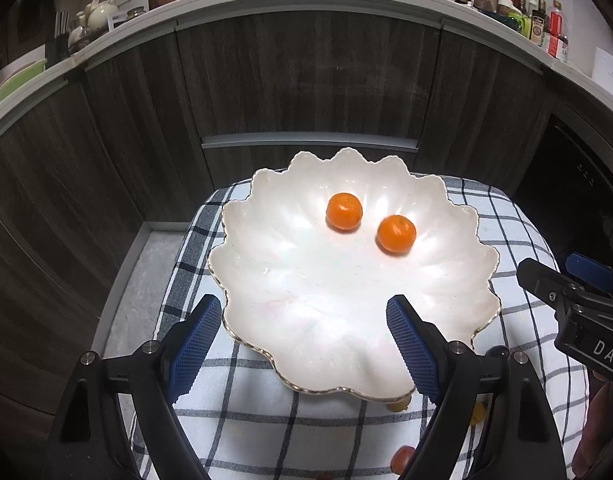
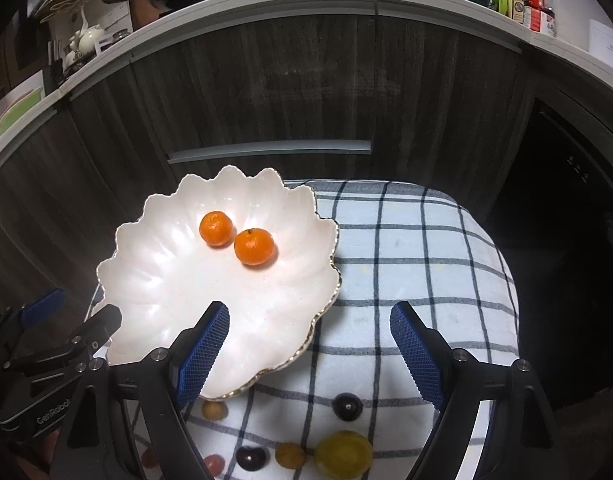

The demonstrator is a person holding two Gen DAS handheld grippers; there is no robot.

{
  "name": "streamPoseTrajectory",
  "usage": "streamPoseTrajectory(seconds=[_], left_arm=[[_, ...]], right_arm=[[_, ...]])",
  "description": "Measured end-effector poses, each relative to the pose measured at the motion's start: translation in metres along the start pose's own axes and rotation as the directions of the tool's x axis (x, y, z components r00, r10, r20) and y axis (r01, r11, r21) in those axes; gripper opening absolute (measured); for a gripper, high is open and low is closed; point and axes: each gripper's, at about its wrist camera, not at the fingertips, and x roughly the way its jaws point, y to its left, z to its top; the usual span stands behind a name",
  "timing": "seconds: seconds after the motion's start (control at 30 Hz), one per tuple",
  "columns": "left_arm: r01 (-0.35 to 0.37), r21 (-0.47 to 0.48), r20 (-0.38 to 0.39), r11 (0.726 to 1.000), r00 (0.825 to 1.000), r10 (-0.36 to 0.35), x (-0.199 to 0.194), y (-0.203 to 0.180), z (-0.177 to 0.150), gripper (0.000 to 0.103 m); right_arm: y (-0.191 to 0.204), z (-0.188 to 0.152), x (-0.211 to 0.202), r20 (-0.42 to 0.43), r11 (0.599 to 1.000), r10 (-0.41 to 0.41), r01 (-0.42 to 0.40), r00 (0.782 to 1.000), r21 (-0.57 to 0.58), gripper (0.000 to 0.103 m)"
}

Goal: Organize fruits
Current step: 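Withdraw both tools from the bowl back toward the remaining fruits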

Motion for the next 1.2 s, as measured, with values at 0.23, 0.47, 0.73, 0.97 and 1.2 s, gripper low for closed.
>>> streamPoseTrajectory(seconds=[0.23,0.47,0.73,0.97,1.2], left_arm=[[0.011,0.018,0.026,1.000,1.000,-0.011,-0.013,-0.005,-0.006,0.085],[0.019,0.006,0.025,1.000,0.999,-0.019,-0.021,-0.007,-0.013,0.085],[0.028,-0.005,0.019,1.000,0.999,-0.028,-0.026,-0.007,-0.027,0.085],[-0.004,-0.026,0.046,1.000,0.999,0.006,-0.035,-0.003,-0.042,0.085],[-0.005,-0.013,0.036,1.000,0.999,0.006,-0.039,0.000,-0.060,0.085]], right_arm=[[-0.005,-0.009,-0.016,0.030,1.000,-0.007,0.007,1.000,0.001,0.084],[-0.010,-0.015,-0.029,0.051,1.000,-0.016,0.015,0.999,0.011,0.084],[-0.014,-0.028,-0.035,0.055,0.999,-0.025,0.023,0.998,0.023,0.084],[-0.010,-0.043,-0.043,0.065,1.000,-0.027,0.026,0.998,0.012,0.084],[-0.005,-0.061,-0.050,0.077,0.999,-0.053,0.054,0.996,0.000,0.084]])
